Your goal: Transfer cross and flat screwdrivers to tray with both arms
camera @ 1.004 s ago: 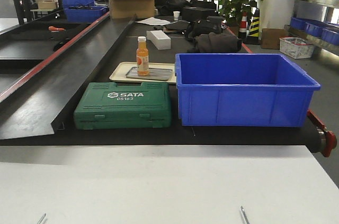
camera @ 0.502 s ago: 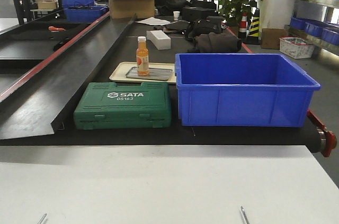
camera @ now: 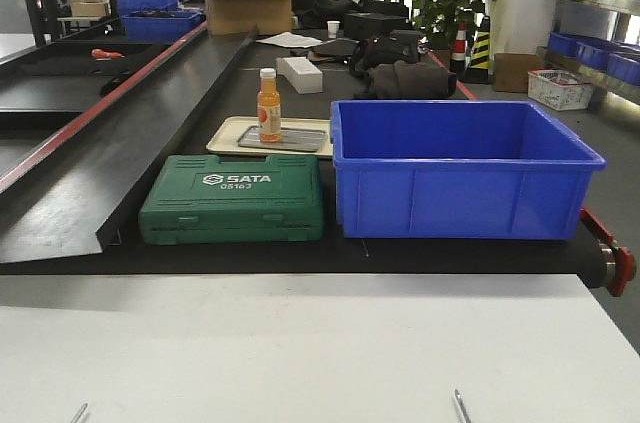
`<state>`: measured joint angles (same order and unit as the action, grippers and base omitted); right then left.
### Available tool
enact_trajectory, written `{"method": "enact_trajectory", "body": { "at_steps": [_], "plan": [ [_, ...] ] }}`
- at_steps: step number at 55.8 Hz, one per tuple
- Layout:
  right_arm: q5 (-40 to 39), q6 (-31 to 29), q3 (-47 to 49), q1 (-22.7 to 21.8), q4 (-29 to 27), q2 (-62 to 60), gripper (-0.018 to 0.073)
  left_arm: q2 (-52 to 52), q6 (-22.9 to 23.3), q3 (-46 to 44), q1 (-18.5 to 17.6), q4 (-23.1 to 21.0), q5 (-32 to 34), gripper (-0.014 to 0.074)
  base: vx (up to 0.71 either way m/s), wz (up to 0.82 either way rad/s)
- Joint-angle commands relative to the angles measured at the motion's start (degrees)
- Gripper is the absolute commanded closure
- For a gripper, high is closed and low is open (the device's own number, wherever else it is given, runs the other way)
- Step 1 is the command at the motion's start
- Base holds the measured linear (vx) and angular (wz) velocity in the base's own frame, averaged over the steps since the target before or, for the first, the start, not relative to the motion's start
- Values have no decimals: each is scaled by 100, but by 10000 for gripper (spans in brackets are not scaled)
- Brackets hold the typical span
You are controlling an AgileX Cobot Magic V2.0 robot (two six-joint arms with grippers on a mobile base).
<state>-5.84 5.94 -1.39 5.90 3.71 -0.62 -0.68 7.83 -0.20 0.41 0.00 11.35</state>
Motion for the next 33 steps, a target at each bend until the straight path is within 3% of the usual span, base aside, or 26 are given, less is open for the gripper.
{"method": "enact_trajectory", "body": {
  "at_steps": [1, 10, 19, 28, 33],
  "plan": [
    [-106, 9, 428, -22, 70, 232, 562, -65, 58, -433, 7, 0, 93, 582, 0, 0],
    [439, -58, 1006, -22, 70, 1010, 548, 180, 43, -866, 7, 0, -785, 526, 0, 0],
    [421, -52, 1396, -22, 70, 1939, 501, 872, 43, -1142, 7, 0, -732, 414, 0, 0],
    [352, -52, 1487, -22, 70, 2956, 372, 1826, -28, -1348, 7, 0, -779, 265, 0, 0],
    [373, -52, 1483, -22, 70, 3463, 278, 2383, -110, -1348, 7, 0, -912, 225, 0, 0]
  ]
}}
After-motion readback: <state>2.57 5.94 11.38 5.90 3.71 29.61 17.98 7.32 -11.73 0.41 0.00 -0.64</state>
